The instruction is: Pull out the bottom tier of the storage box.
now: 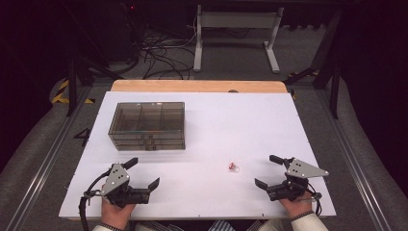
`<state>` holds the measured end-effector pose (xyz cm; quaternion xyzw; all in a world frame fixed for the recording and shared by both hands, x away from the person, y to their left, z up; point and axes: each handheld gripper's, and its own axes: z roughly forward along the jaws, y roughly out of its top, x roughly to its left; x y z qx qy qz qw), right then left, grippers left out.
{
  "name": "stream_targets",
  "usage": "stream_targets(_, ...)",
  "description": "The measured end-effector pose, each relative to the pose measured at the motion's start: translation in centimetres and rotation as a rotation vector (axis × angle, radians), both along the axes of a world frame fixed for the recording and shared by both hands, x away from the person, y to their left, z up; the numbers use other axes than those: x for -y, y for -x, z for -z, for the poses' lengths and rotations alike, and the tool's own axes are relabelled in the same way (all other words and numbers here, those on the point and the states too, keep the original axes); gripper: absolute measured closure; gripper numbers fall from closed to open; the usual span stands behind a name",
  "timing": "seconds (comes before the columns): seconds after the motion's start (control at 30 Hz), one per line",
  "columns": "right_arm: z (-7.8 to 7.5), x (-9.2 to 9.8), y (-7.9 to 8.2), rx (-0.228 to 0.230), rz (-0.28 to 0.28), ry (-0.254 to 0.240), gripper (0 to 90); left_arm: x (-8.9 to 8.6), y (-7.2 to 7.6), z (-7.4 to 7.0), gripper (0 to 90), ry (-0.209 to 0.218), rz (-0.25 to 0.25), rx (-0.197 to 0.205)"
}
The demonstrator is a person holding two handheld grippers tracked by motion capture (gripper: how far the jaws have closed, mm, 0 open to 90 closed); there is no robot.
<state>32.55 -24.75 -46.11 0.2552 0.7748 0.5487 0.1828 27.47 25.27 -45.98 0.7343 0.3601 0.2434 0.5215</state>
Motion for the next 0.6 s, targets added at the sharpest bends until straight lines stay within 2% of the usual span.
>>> stream_targets(0.23,0.08,-0.02,-0.04,-0.001,0.003,0.006,0.6,0.06,-0.03,-0.01,0.5,-0.004,0.024,-0.007)
stream_targets(0.37,0.12,-0.06,-0.08,-0.005,0.003,0.012,1.1,0.09,-0.06,-0.03,0.7,-0.013,0.014,0.007)
stream_targets(0.5,0.18,-0.19,-0.21,-0.019,0.004,0.021,1.5,-0.04,-0.09,-0.03,0.9,-0.004,0.011,-0.007)
stream_targets(0.57,0.21,-0.26,-0.19,-0.021,0.002,0.025,1.5,-0.12,-0.08,-0.07,1.1,0.023,0.008,-0.015)
stream_targets(0.6,0.23,-0.25,-0.19,-0.021,0.001,0.024,1.5,-0.2,-0.09,-0.14,1.1,0.02,0.006,-0.014)
